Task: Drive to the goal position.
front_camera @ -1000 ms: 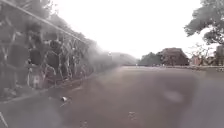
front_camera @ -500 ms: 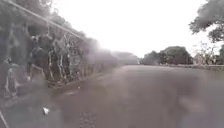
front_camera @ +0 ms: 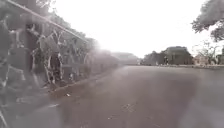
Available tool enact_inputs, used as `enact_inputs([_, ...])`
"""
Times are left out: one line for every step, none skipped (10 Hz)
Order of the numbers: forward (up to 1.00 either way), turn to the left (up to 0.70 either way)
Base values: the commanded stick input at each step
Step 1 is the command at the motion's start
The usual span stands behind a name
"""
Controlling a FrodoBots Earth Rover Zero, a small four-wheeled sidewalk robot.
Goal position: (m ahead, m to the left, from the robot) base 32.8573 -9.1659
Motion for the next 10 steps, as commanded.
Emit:
enact_inputs([1.00, 0.00])
enact_inputs([1.00, 0.00])
enact_inputs([1.00, 0.00])
enact_inputs([1.00, 0.00])
enact_inputs([1.00, 0.00])
enact_inputs([1.00, 0.00])
enact_inputs([1.00, 0.00])
enact_inputs([1.00, 0.00])
enact_inputs([1.00, 0.00])
enact_inputs([1.00, 0.00])
